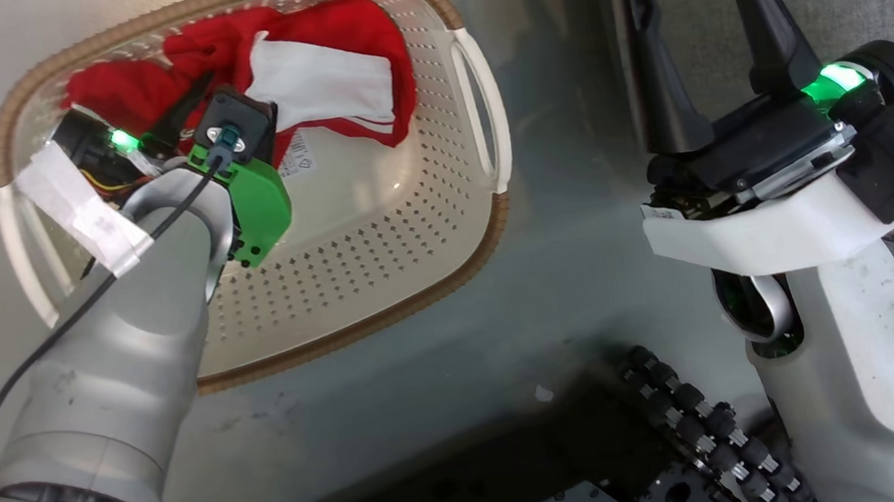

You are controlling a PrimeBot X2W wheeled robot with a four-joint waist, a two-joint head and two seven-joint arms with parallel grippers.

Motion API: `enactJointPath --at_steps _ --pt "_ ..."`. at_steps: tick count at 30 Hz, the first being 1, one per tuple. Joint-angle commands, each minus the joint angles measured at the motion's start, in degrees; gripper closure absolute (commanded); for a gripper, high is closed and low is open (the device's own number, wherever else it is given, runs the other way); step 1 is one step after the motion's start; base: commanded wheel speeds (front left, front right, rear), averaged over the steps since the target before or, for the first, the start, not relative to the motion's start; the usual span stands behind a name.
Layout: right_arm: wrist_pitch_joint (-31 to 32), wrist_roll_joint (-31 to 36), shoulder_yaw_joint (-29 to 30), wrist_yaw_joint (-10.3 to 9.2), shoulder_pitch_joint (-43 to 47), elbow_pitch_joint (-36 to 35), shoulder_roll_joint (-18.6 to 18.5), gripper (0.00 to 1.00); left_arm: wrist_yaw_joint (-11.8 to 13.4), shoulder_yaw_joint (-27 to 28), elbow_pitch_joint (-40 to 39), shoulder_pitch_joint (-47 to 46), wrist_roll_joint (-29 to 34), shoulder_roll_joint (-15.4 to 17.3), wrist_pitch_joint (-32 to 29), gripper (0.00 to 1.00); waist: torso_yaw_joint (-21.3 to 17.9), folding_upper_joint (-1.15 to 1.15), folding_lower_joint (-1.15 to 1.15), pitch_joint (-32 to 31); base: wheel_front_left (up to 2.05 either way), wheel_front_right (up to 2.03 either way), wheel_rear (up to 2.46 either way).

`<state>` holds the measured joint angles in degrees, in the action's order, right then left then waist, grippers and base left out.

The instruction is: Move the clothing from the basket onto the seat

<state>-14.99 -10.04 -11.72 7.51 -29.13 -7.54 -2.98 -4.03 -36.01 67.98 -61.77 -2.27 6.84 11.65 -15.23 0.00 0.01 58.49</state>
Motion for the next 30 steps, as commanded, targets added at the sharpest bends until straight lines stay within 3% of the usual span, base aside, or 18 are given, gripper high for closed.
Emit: enactJointPath --at_steps 1,11,12,13,20,30 --pt "-0.26 -0.42 -0.21 -0.03 -0.84 -0.36 0.03 0.00 0.67 0.15 0.83 -1.65 0.10 1.09 -0.44 0.00 -2.08 0.00 -0.01 2.09 0.00 0.00 0.00" --pt "-0.26 -2.09 -1.09 -0.04 -1.39 -0.75 0.08 0.00 2.46 -0.22 4.35 -3.80 -0.64 2.35 -4.78 0.00 -3.54 0.00 -0.01 3.42 0.00 0.00 0.00" --pt "-0.26 -2.09 -1.10 -0.04 -1.43 -0.69 0.08 0.00 2.35 -0.24 4.51 -3.84 -0.70 2.38 -5.15 0.43 -3.62 0.00 -0.01 3.47 0.00 0.00 0.00" --pt "-0.26 -2.13 -1.09 -0.04 -1.47 -0.62 0.08 0.00 2.41 -0.31 4.60 -3.97 -0.76 2.39 -5.27 1.00 -3.68 0.00 -0.01 3.50 0.00 0.00 0.00" --pt "-0.27 -2.29 -0.87 -0.04 -1.50 -0.70 0.07 0.00 3.06 -1.26 5.20 -3.15 -0.77 2.48 -5.75 1.00 -3.58 0.00 -0.01 2.66 0.00 0.00 0.00" --pt "-0.24 -1.22 -0.74 -0.04 0.59 0.16 0.05 0.00 2.18 0.39 4.27 0.73 -4.47 0.00 1.12 1.00 -0.86 0.00 -0.01 -3.23 0.00 0.00 0.00"
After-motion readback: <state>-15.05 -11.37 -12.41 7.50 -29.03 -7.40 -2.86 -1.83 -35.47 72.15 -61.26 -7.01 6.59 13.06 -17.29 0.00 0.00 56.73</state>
